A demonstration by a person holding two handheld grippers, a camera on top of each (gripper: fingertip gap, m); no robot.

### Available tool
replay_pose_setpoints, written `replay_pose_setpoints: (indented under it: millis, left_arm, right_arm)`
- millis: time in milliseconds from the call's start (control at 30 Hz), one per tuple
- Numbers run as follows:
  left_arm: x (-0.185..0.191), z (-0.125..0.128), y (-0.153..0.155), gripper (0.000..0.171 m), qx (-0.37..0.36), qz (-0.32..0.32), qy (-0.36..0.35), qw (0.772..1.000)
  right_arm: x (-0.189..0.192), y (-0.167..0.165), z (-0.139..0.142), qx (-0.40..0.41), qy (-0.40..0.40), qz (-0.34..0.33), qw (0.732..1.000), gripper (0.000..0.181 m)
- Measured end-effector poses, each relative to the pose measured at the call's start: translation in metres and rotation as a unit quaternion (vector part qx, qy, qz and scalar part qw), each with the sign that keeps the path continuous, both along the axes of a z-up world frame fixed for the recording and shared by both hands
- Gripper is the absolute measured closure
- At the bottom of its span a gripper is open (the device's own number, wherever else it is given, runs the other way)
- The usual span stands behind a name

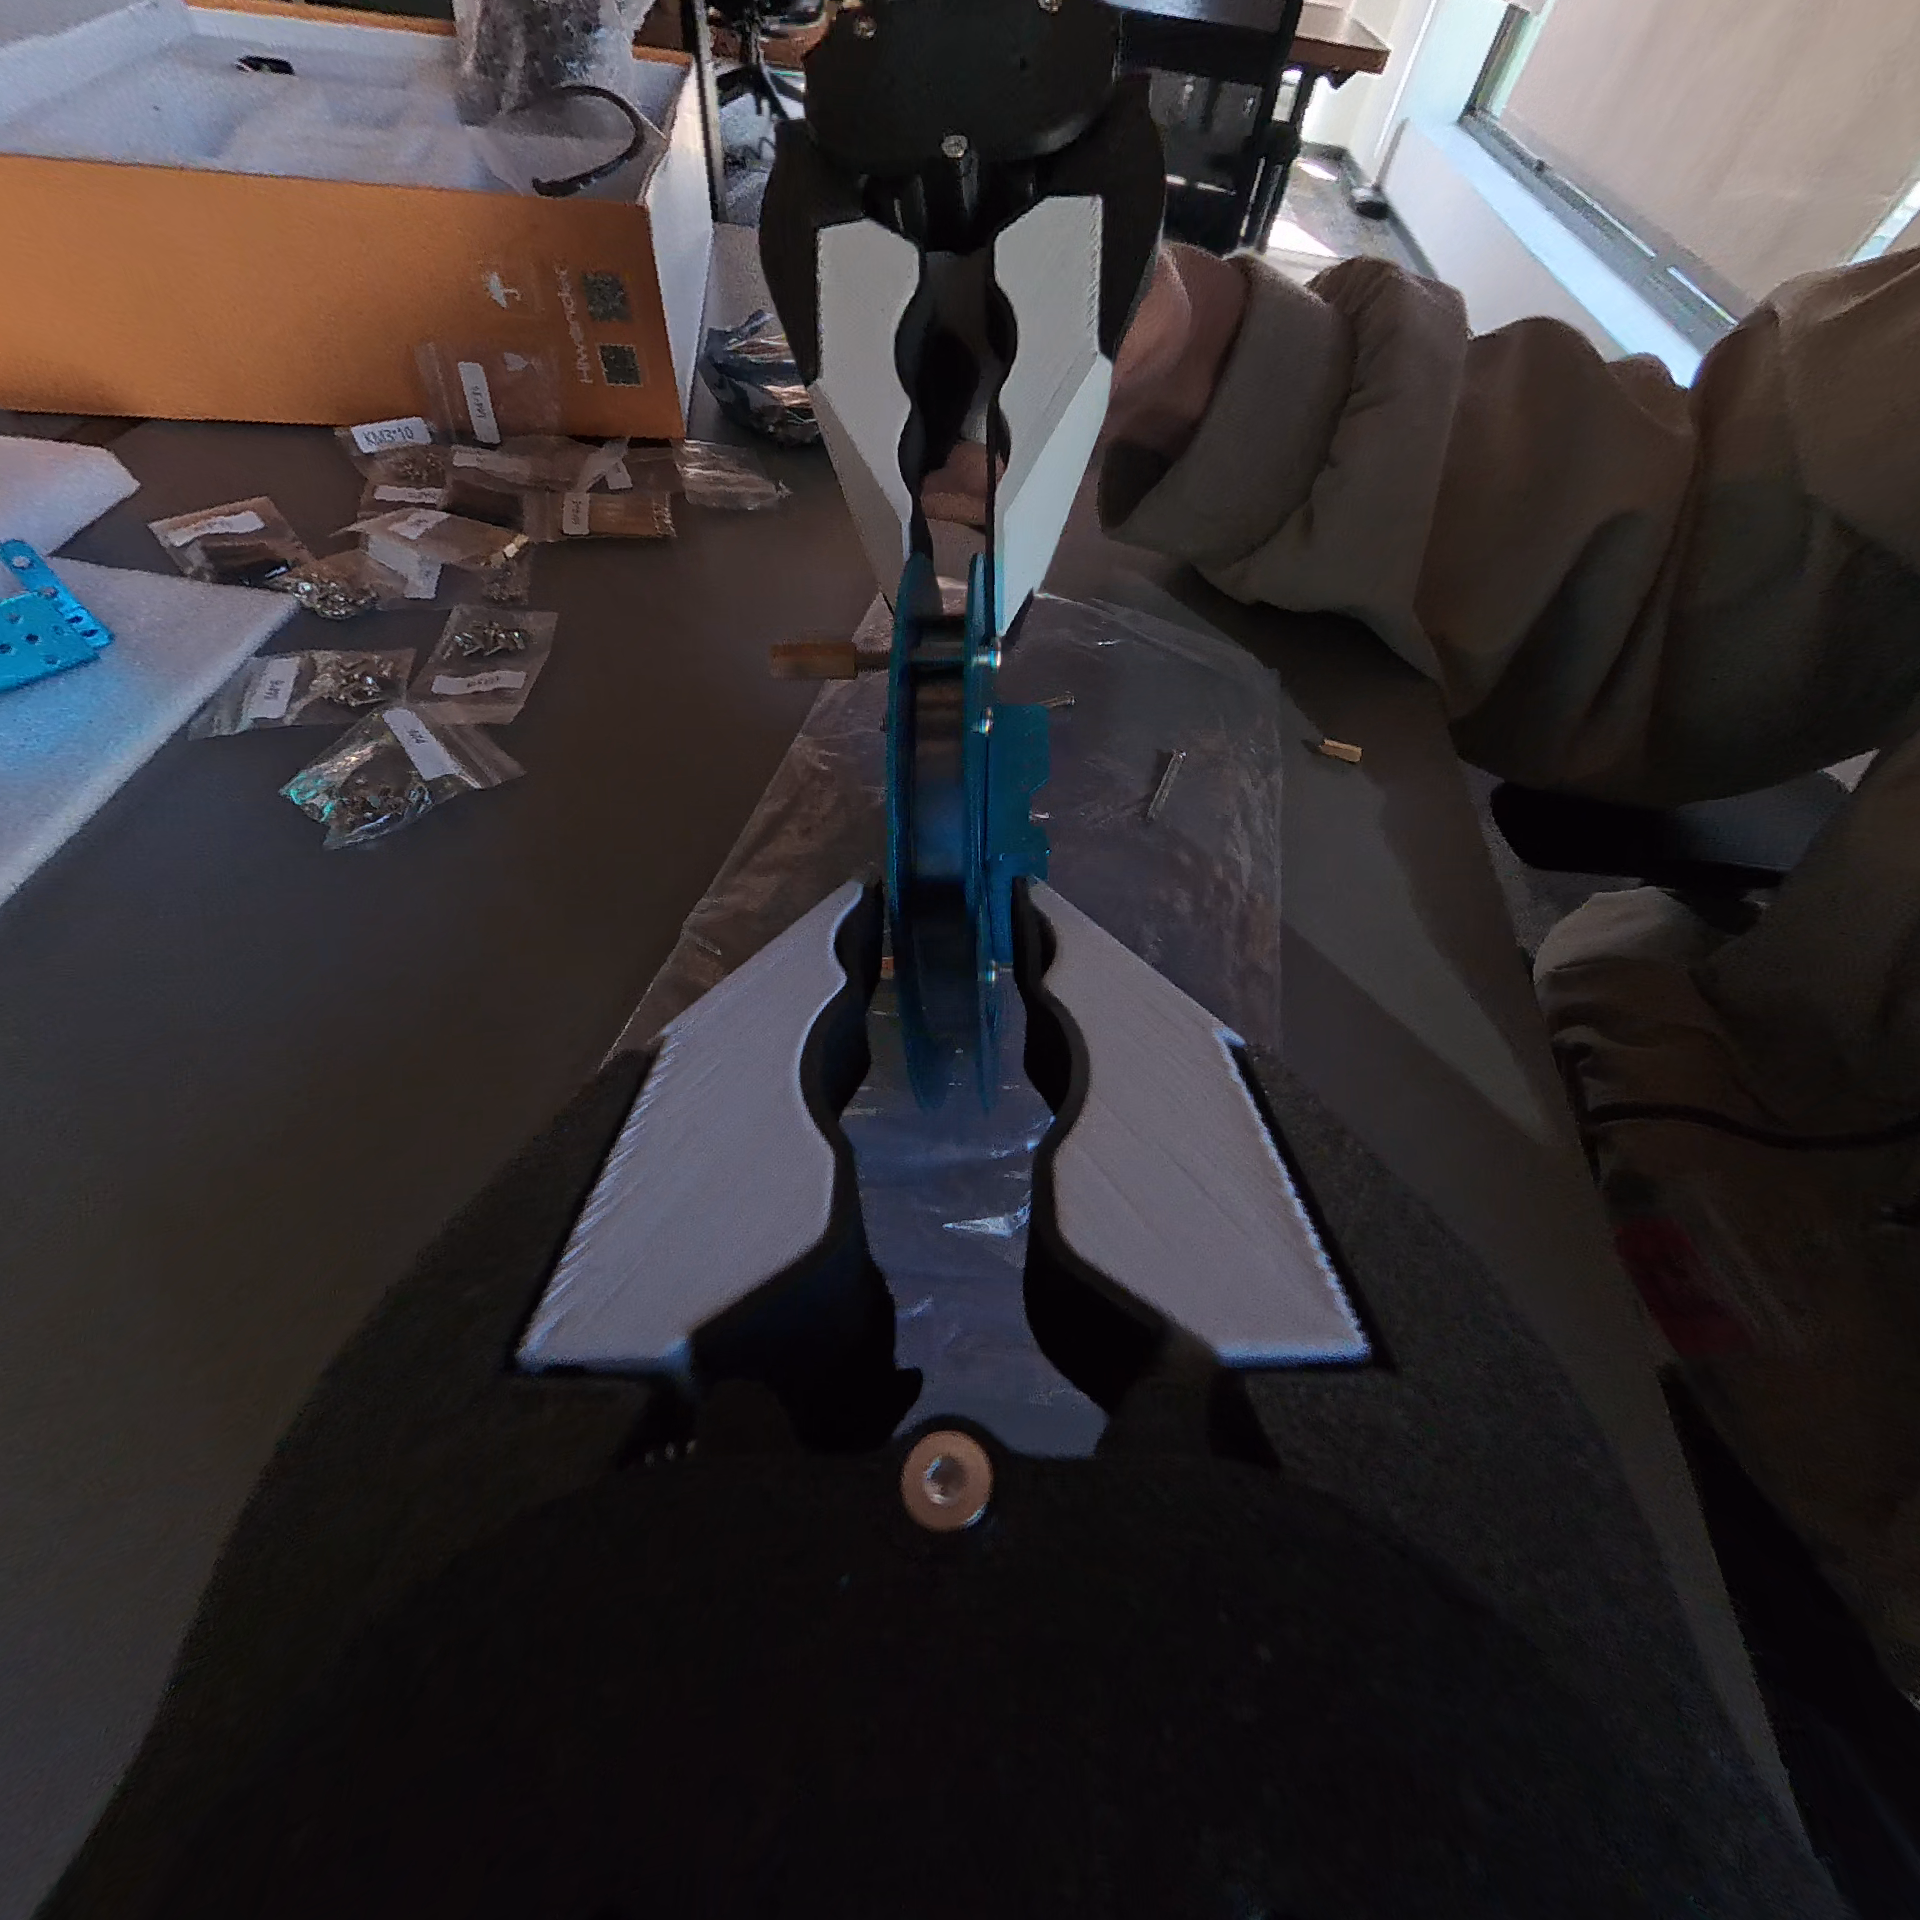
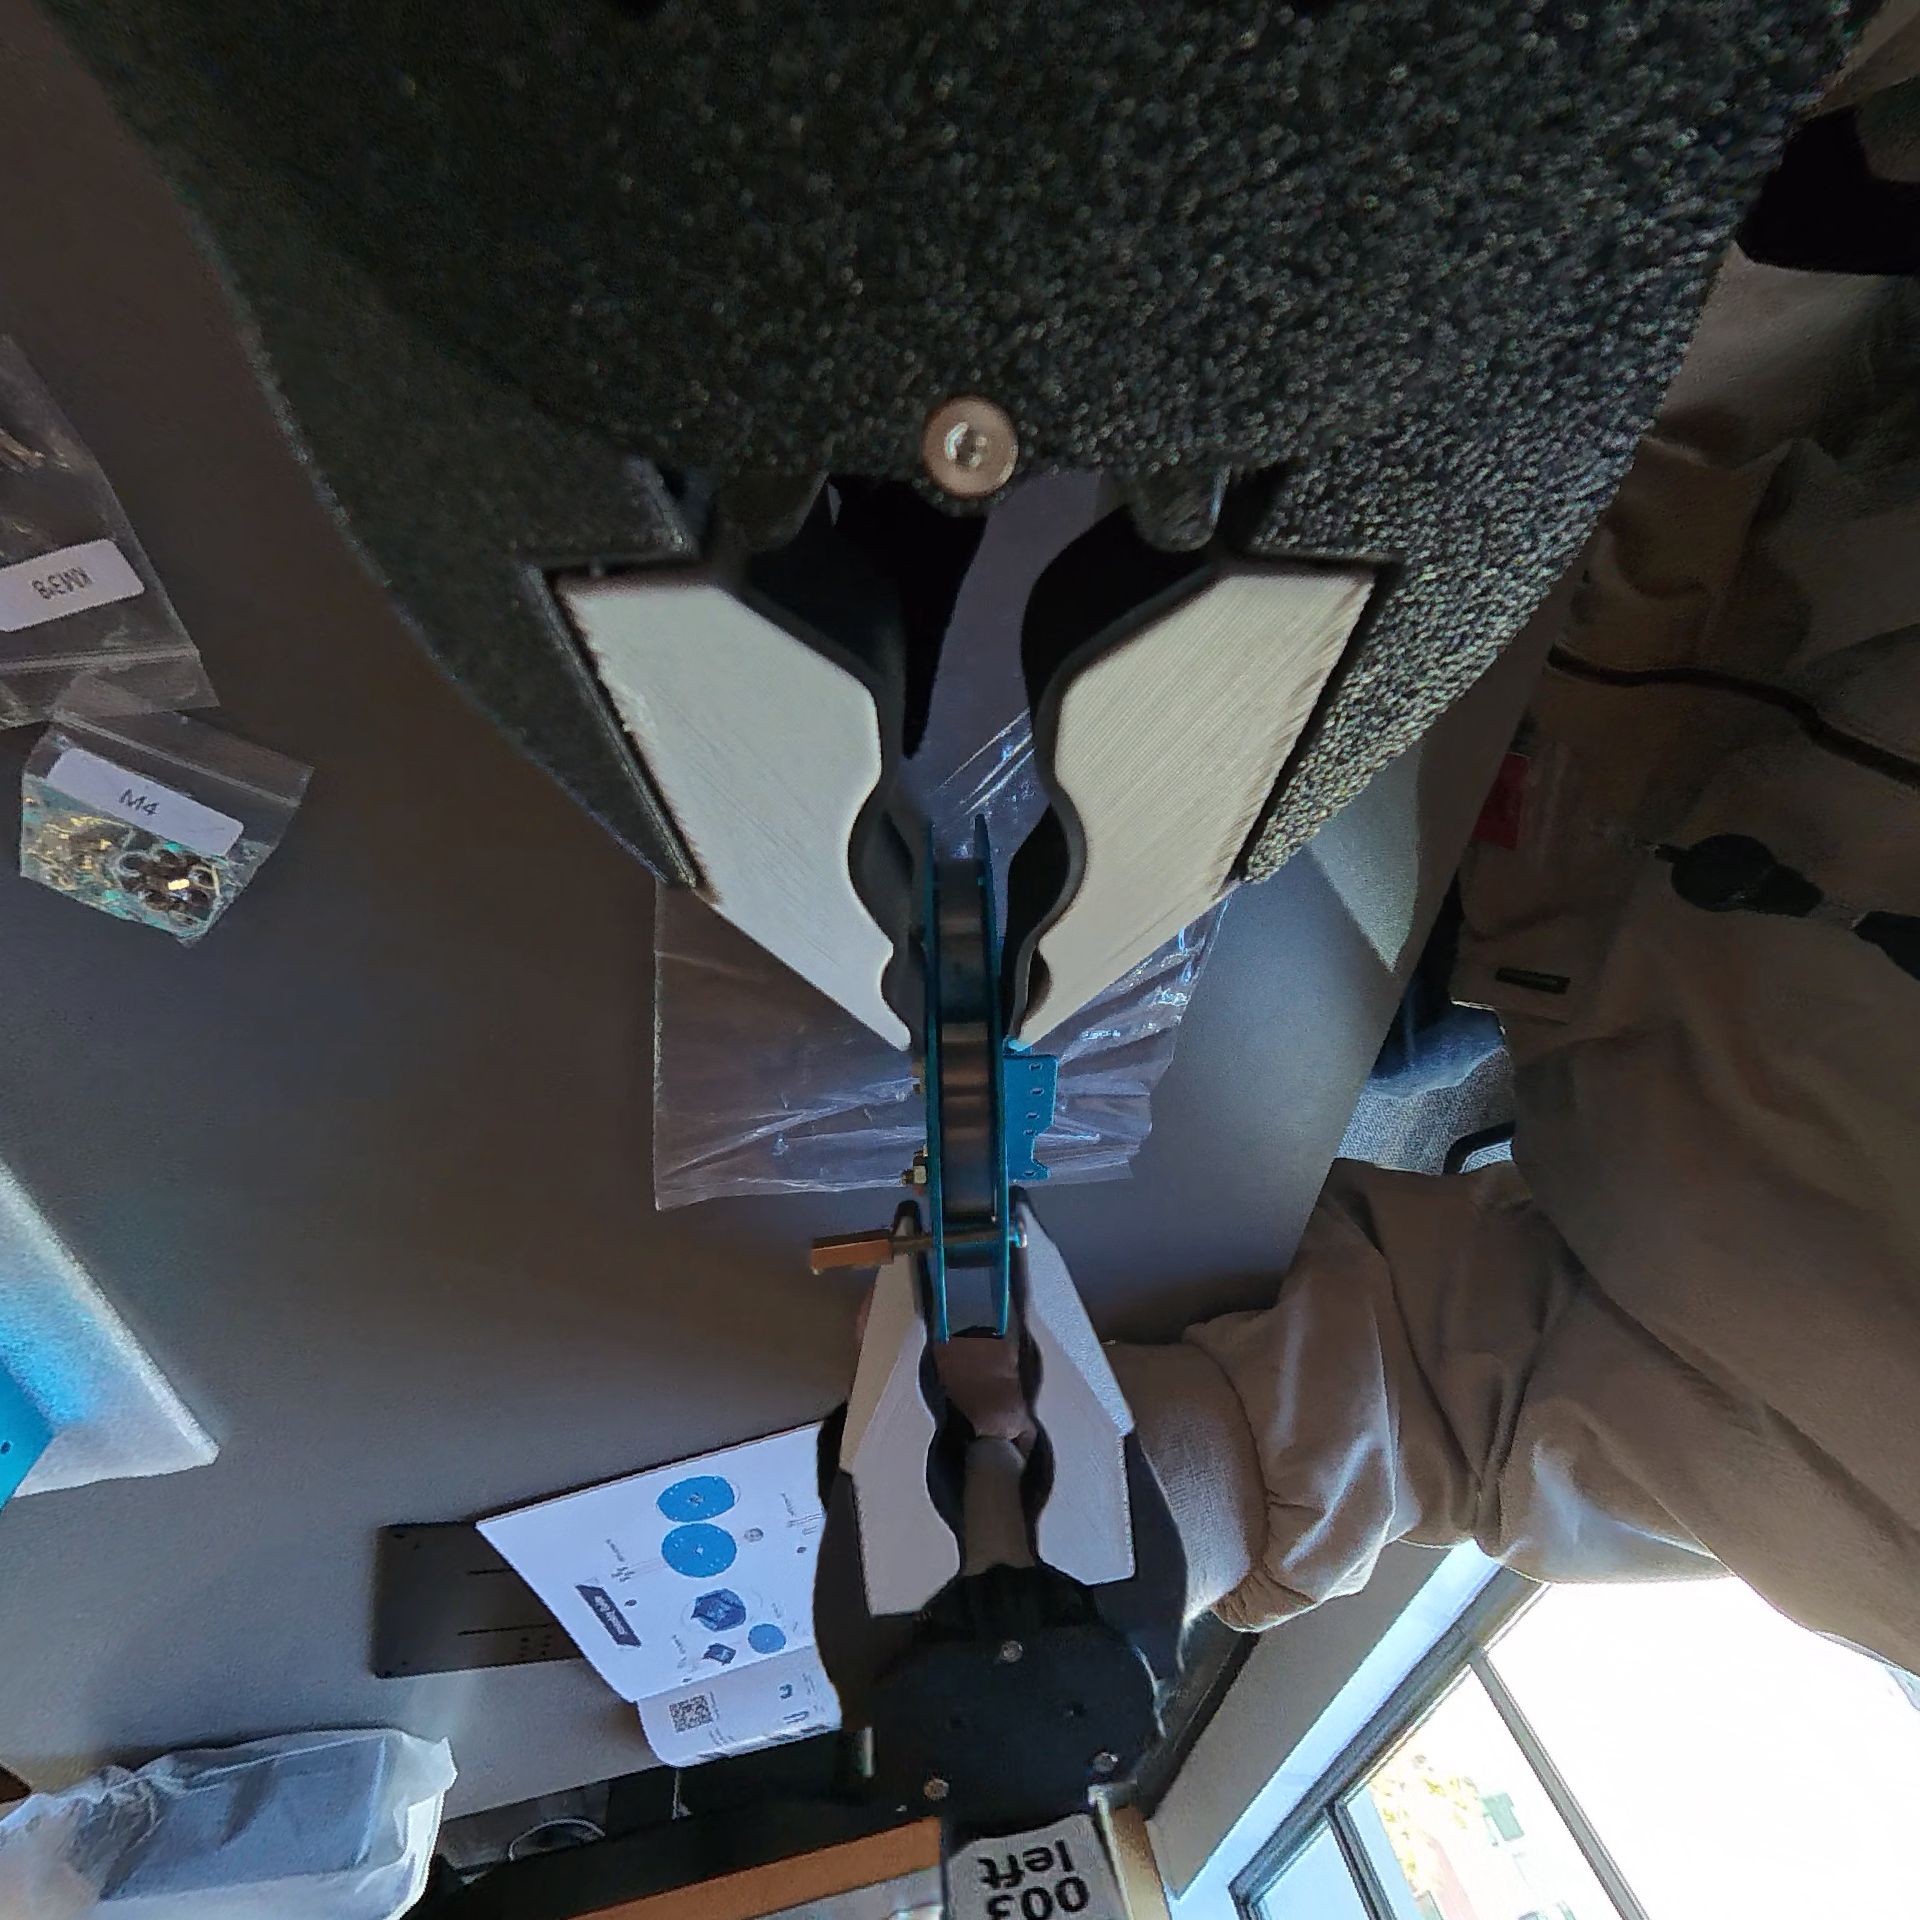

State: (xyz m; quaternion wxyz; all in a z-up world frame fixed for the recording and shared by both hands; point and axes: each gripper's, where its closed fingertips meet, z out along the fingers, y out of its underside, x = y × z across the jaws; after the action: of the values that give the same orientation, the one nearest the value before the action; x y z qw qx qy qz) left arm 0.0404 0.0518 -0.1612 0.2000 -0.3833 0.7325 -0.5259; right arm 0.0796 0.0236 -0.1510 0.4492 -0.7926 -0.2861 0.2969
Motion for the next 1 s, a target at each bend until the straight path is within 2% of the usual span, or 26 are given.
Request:
replay_pose_setpoints:
  millis: [67,200,333,433,533,567,667,700,933,1000]
  left_arm:
    - [0.004,0.006,-0.002,0.141,-0.005,0.019,-0.006,1.0]
    - [0.011,0.014,-0.007,0.139,-0.05,0.041,0.018,0.998]
    - [0.012,0.018,-0.009,0.135,-0.057,0.031,0.056,0.996]
    - [0.017,0.029,-0.014,0.136,-0.081,0.015,0.054,0.995]
    - [0.02,0.027,-0.012,0.14,-0.056,0.009,0.041,0.998]
    - [0.02,0.026,-0.011,0.148,-0.049,0.013,0.031,0.998]
    - [0.019,0.025,-0.011,0.148,-0.04,0.019,0.013,0.999]
    - [0.017,0.025,-0.014,0.154,-0.039,0.012,0.008,0.999]
    - [0.014,0.025,-0.021,0.157,-0.064,0.006,0.002,0.998]
    - [0.011,0.025,-0.023,0.157,-0.047,0.006,-0.014,0.999]
  right_arm:
    - [0.0,-0.001,0.0,-0.001,0.001,-0.001,1.0,0.168]
    - [0.003,0.001,-0.001,-0.003,0.017,-0.008,1.0,0.168]
    - [0.003,0.002,0.0,-0.003,0.021,-0.013,1.0,0.168]
    - [-0.001,0.004,0.001,0.004,0.016,-0.015,1.0,0.168]
    - [-0.003,0.004,0.002,0.009,0.005,-0.02,1.0,0.169]
    - [-0.004,0.003,0.002,0.01,0.0,-0.019,1.0,0.169]
    - [-0.007,0.002,0.003,0.015,-0.013,-0.017,1.0,0.169]
    - [-0.008,0.002,0.003,0.016,-0.015,-0.017,1.0,0.169]
    - [-0.01,-0.001,0.002,0.019,-0.016,-0.014,1.0,0.169]
    - [-0.012,-0.002,0.003,0.018,-0.013,-0.012,1.0,0.169]
